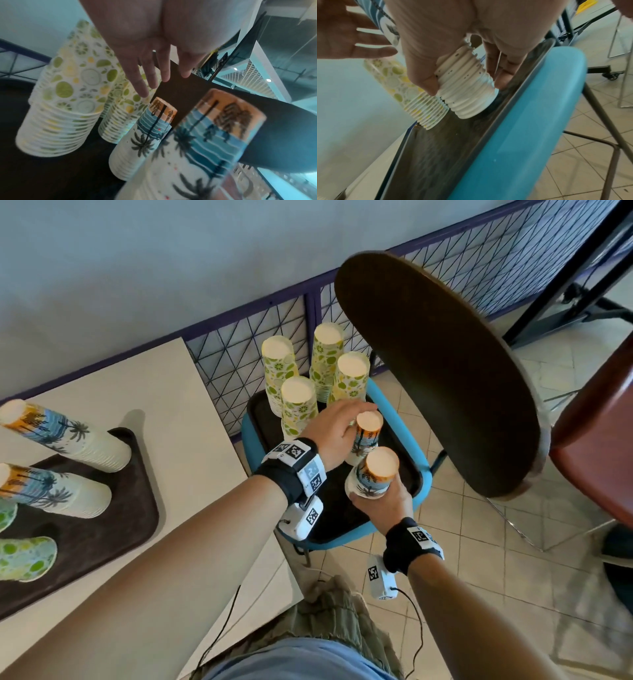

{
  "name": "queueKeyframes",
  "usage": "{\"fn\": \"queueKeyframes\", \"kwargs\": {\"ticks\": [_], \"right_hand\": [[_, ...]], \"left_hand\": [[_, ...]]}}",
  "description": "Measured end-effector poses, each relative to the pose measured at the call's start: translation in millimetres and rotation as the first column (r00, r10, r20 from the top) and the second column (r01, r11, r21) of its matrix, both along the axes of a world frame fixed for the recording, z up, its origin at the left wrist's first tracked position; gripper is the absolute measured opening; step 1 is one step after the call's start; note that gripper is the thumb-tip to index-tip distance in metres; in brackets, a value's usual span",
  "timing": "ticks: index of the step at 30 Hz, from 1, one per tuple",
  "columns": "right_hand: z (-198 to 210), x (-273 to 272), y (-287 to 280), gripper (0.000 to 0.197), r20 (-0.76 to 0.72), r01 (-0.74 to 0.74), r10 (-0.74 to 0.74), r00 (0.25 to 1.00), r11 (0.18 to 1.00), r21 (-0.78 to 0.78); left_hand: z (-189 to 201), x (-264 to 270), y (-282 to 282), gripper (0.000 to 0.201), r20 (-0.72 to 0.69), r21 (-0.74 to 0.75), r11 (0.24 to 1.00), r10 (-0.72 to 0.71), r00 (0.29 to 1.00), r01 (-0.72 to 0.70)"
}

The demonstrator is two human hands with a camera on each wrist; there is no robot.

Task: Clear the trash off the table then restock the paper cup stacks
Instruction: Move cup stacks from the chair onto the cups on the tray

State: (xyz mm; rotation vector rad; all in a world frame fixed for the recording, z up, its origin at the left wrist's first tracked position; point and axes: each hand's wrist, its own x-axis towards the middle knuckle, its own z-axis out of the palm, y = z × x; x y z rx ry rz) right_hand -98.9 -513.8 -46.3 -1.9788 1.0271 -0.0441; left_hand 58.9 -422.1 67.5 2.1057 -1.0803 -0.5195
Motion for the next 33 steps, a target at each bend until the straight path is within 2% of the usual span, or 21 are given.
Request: {"fn": "queueKeyframes", "kwargs": {"ticks": [3, 5, 8, 11, 15, 19, 22, 24, 27, 30, 33], "right_hand": [[-7, -16, -10, 0.08, -0.007, 0.079, -0.078, 0.997, 0.997, 0.024], [-9, -23, -15, 0.083, -0.007, 0.092, -0.092, 0.996, 0.996, 0.021], [-9, -28, -21, 0.083, -0.004, 0.111, -0.111, 0.994, 0.994, 0.005], [-9, -29, -26, 0.072, 0.01, 0.108, -0.108, 0.994, 0.994, -0.007], [-5, -24, -31, 0.061, 0.033, 0.103, -0.103, 0.994, 0.994, -0.019], [-10, -13, -36, 0.063, 0.078, 0.056, -0.051, 0.996, 0.996, -0.068], [-12, -4, -39, 0.075, 0.062, 0.003, -0.001, 0.998, 1.0, -0.03], [-16, -1, -42, 0.081, 0.058, 0.012, -0.012, 0.998, 1.0, 0.007], [-29, 1, -44, 0.088, 0.063, 0.026, -0.028, 0.998, 0.999, 0.037], [-37, 5, -44, 0.087, 0.071, 0.024, -0.027, 0.997, 0.998, 0.051], [-39, 11, -41, 0.087, 0.045, -0.014, 0.012, 0.999, 0.999, 0.047]], "left_hand": [[2, 2, -25, 0.071, 0.073, 0.31, 0.938, -0.184, 0.98, 0.153], [-1, 4, -35, 0.071, 0.152, 0.405, 0.894, -0.271, 0.95, 0.191], [-9, 4, -43, 0.062, 0.195, 0.41, 0.901, -0.239, 0.951, 0.142], [-11, -2, -42, 0.051, 0.24, 0.39, 0.916, -0.196, 0.951, 0.091], [-11, -15, -15, 0.047, 0.254, 0.391, 0.92, -0.142, 0.957, 0.032], [-26, -31, 27, 0.05, 0.169, 0.213, 0.975, 0.02, 0.985, -0.056], [-50, -44, 55, 0.075, -0.029, 0.086, 0.971, 0.225, 0.974, -0.222], [-70, -48, 65, 0.094, -0.148, 0.096, 0.947, 0.319, 0.936, -0.307], [-93, -53, 66, 0.105, -0.26, 0.177, 0.922, 0.382, 0.887, -0.345], [-110, -53, 55, 0.109, -0.286, 0.223, 0.912, 0.399, 0.871, -0.344], [-124, -50, 42, 0.103, -0.23, 0.292, 0.893, 0.413, 0.881, -0.342]]}}
